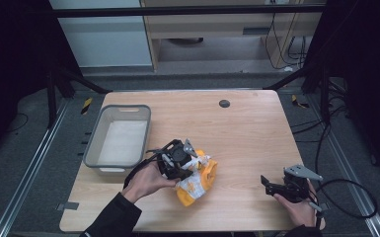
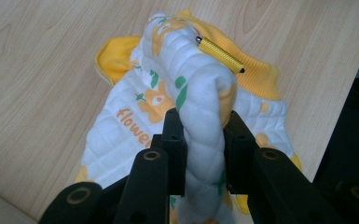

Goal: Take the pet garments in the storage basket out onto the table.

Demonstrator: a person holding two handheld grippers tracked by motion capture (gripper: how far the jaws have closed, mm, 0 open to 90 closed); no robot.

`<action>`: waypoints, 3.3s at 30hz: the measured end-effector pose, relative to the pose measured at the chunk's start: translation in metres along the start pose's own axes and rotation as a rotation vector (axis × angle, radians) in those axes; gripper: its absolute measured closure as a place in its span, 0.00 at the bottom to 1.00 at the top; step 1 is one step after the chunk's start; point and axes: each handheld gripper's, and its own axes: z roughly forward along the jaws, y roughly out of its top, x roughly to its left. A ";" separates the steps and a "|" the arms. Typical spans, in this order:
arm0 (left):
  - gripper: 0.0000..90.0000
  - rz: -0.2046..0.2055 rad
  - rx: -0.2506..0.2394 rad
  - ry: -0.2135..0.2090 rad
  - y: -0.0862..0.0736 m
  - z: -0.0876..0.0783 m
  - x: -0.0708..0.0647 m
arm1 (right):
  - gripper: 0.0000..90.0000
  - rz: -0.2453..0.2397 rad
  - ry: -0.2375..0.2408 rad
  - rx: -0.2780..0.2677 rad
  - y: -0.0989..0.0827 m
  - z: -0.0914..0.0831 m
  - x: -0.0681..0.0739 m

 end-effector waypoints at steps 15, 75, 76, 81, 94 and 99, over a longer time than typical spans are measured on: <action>0.82 0.025 0.002 0.006 0.002 0.021 -0.007 | 0.09 0.000 0.000 0.001 0.000 0.000 0.000; 0.31 -0.081 -0.171 -0.009 -0.035 0.047 -0.008 | 0.07 -0.008 0.000 0.012 -0.001 0.002 0.001; 0.30 -0.085 -0.180 -0.009 -0.036 0.045 -0.008 | 0.07 -0.008 0.000 0.012 -0.001 0.002 0.001; 0.29 -0.100 -0.213 -0.005 -0.041 0.039 -0.009 | 0.07 -0.008 -0.002 0.012 -0.001 0.002 0.000; 0.29 -0.176 -0.320 0.031 -0.062 0.022 -0.008 | 0.07 -0.007 -0.003 0.014 -0.002 0.002 0.000; 0.29 -0.195 -0.366 0.061 -0.071 0.015 -0.009 | 0.07 -0.001 -0.001 0.016 -0.002 0.001 0.000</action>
